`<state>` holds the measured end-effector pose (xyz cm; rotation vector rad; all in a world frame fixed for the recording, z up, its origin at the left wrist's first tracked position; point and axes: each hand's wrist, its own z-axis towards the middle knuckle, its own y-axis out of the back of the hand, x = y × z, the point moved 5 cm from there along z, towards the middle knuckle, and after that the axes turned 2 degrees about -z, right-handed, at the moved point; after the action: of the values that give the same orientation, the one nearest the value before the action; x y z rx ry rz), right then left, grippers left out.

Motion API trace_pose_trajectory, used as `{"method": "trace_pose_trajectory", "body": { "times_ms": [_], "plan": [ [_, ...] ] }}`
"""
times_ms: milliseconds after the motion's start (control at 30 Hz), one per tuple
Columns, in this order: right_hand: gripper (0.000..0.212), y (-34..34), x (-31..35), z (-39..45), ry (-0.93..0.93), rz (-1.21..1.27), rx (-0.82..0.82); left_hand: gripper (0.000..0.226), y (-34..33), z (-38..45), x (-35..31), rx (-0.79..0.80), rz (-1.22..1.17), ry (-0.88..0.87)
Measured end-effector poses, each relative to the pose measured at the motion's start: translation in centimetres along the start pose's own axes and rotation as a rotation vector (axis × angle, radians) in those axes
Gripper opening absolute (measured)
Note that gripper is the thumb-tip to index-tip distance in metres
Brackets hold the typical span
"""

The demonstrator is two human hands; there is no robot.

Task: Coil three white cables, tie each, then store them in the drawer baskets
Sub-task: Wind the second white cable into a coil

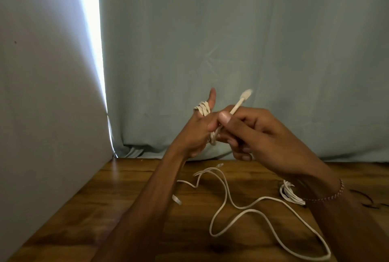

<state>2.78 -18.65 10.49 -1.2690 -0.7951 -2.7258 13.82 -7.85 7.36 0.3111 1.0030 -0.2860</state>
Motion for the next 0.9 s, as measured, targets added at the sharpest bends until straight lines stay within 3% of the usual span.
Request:
{"method": "trace_pose_trajectory", "body": {
  "times_ms": [133, 200, 367, 467, 633, 733, 833, 900],
  "plan": [
    [0.034, 1.4, 0.3, -0.1, 0.038, 0.008, -0.104, 0.038, -2.4, -1.0, -1.1, 0.136, 0.128, -0.104],
    [0.032, 2.4, 0.4, -0.3, 0.043, 0.025, -0.166, 0.024, -3.6, -1.2, -1.4, 0.205, 0.063, -0.076],
    [0.034, 4.2, -0.3, -0.2, 0.038, 0.049, -0.289, 0.085, -5.1, -1.4, -0.7, 0.408, -0.172, 0.114],
    [0.037, 4.8, -0.9, 0.0, 0.041, 0.026, -0.348, 0.102, -5.7, -1.6, -0.6, 0.546, -0.258, 0.133],
    [0.038, 6.2, -1.6, 0.1, 0.009, -0.062, -0.420, 0.098, -6.7, -2.3, -1.2, 0.633, -0.247, 0.185],
    [0.040, 6.7, -2.8, 0.3, -0.021, -0.120, -0.398, 0.084, -6.9, -2.7, -1.9, 0.705, -0.271, 0.151],
    [0.040, 6.2, -4.2, 0.9, -0.037, 0.041, -0.315, 0.064, -6.7, -2.7, -2.2, 0.758, -0.357, 0.133],
    [0.047, 5.4, -5.0, 1.2, -0.073, 0.203, -0.249, 0.068, -6.4, -2.7, -2.3, 0.771, -0.427, 0.159]
  ]
}}
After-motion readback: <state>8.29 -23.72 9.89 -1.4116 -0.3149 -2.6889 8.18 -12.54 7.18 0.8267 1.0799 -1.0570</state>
